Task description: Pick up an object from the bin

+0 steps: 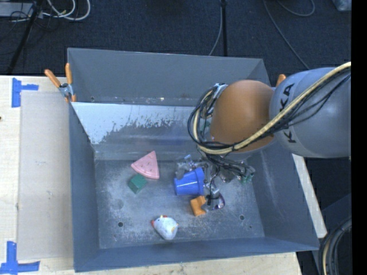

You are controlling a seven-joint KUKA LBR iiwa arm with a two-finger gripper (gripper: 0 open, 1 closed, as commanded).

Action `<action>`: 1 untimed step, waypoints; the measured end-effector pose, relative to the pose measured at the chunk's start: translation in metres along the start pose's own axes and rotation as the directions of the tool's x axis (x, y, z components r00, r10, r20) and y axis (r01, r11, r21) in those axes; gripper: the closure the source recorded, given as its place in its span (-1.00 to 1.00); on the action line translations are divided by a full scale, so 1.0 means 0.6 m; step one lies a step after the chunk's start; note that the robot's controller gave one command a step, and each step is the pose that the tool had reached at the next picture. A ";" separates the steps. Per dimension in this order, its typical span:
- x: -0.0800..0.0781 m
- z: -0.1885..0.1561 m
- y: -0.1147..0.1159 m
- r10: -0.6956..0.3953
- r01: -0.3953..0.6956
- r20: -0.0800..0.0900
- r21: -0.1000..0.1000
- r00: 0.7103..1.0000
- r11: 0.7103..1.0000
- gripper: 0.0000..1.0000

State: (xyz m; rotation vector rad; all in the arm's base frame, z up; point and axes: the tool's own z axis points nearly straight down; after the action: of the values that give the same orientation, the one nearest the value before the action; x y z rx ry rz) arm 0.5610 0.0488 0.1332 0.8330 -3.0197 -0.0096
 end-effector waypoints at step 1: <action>-0.008 0.031 0.008 0.054 -0.054 0.001 0.000 0.999 0.999 -1.00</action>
Offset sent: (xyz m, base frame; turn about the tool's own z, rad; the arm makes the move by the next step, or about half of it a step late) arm 0.0198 -0.0031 -0.0632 -0.3578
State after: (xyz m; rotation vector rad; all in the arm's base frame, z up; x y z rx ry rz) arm 0.5627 0.0556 0.1148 0.7512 -3.0419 -0.0104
